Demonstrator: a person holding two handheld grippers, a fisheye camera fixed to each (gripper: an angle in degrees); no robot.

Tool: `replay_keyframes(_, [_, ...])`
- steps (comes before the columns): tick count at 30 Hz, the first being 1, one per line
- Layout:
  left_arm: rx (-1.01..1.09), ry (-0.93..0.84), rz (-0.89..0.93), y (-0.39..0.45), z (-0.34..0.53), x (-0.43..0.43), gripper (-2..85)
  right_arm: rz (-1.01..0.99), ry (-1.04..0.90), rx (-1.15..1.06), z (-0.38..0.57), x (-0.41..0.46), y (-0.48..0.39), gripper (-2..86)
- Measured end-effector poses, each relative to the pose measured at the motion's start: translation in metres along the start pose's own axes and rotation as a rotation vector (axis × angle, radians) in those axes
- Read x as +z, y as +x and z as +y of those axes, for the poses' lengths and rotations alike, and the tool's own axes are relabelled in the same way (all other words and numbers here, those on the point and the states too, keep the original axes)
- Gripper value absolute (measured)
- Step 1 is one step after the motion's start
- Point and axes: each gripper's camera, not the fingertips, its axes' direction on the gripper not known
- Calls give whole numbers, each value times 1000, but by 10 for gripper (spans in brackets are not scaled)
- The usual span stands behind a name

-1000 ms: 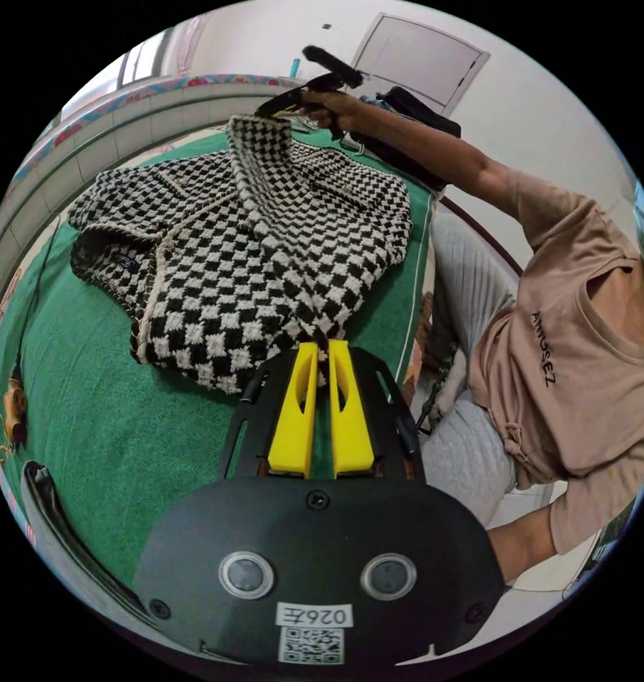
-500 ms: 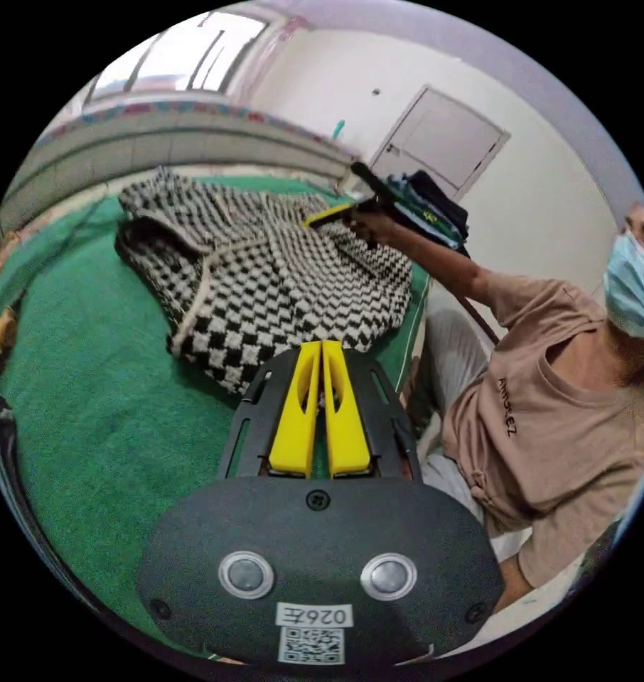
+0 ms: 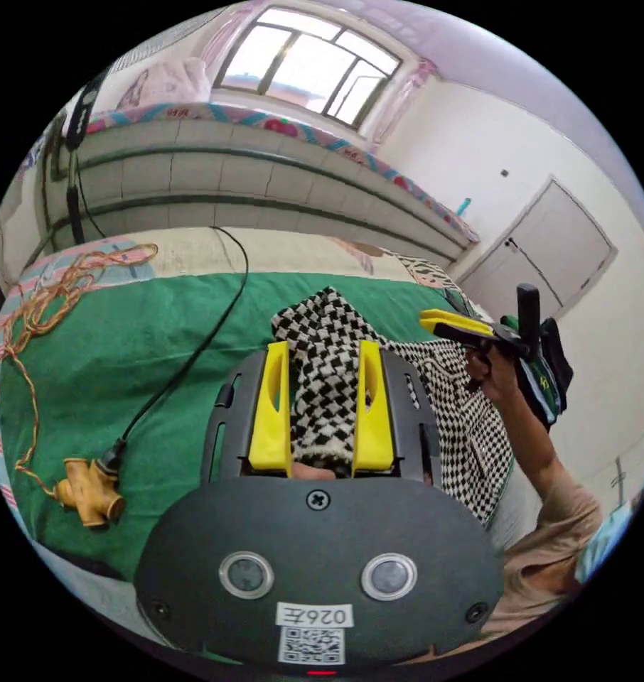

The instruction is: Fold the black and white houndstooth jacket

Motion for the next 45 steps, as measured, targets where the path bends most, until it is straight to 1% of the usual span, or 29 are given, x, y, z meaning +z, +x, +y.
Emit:
replay_keyframes(2, [-66,-48,28,-15,-19,22,173,-29,7,18,-21,30,-1,75])
replay_keyframes(5, [-112,-126,50,-32,-40,45,206,-153,-126,82,-45,86,5,86])
replay_keyframes(6, [-137,-129,62,-40,-46,47,215,-233,-176,74,-49,100,5,61])
replay_keyframes(7, [-149,-131,74,-44,-48,48,221,-282,-163,60,-48,103,3,37])
replay_keyframes(9, [-195,-151,159,-56,-57,52,254,-294,-75,6,-41,90,-3,9])
replay_keyframes(12, [-187,-205,212,-58,-72,51,279,-380,11,-177,-23,63,-26,-3])
replay_keyframes(13, [-186,-215,211,-57,-74,51,282,-375,22,-253,-14,54,-36,-5])
replay_keyframes(14, [-157,-235,197,-53,-79,50,276,-362,22,-289,-10,50,-42,-6])
replay_keyframes(15, [-84,-269,204,-44,-83,52,248,-325,24,-348,-1,45,-53,-6])
replay_keyframes(16, [-51,-284,233,-38,-84,53,224,-285,15,-404,6,43,-62,-7])
replay_keyframes(17, [0,-300,304,-27,-84,57,189,-263,6,-430,10,43,-66,-7])
replay_keyframes(21, [145,-338,208,7,-84,58,111,-183,-13,-502,25,46,-80,-5])
replay_keyframes(22, [171,-334,210,11,-83,55,97,-172,-22,-525,29,46,-83,-1])
replay_keyframes(25, [357,-210,266,28,-70,27,73,-195,12,-571,38,32,-82,20])
replay_keyframes(27, [488,-26,374,35,-53,-6,67,-290,79,-510,39,13,-64,42])
replay_keyframes(28, [511,10,417,35,-48,-13,67,-371,144,-425,40,0,-43,58])
replay_keyframes(29, [548,61,503,34,-41,-25,66,-408,183,-370,40,-5,-31,66])
replay_keyframes(30, [587,98,562,34,-33,-34,66,-459,253,-251,42,-13,-6,83])
replay_keyframes(31, [606,110,580,35,-29,-38,66,-472,290,-157,43,-14,16,94])
replay_keyframes(33, [676,119,596,42,-16,-47,66,-468,304,-93,42,-10,34,120])
replay_keyframes(35, [732,94,594,51,-8,-49,66,-502,271,-91,37,2,39,155])
replay_keyframes(37, [781,65,592,61,-3,-48,66,-536,188,-136,29,27,29,186])
replay_keyframes(38, [806,48,590,68,0,-48,67,-546,154,-155,26,34,25,177])
replay_keyframes(39, [817,24,556,73,1,-47,69,-623,94,-194,22,46,19,159])
replay_keyframes(40, [809,15,527,75,1,-46,70,-738,38,-221,15,52,17,78])
replay_keyframes(41, [783,22,494,74,1,-47,75,-725,33,-191,11,52,18,37])
replay_keyframes(42, [728,54,456,69,0,-49,83,-626,71,-135,6,45,20,17])
replay_keyframes(44, [624,135,408,57,-2,-59,94,-494,114,-85,-6,25,19,3])
replay_keyframes(45, [563,215,394,48,-1,-70,98,-374,123,-41,-14,9,18,0])
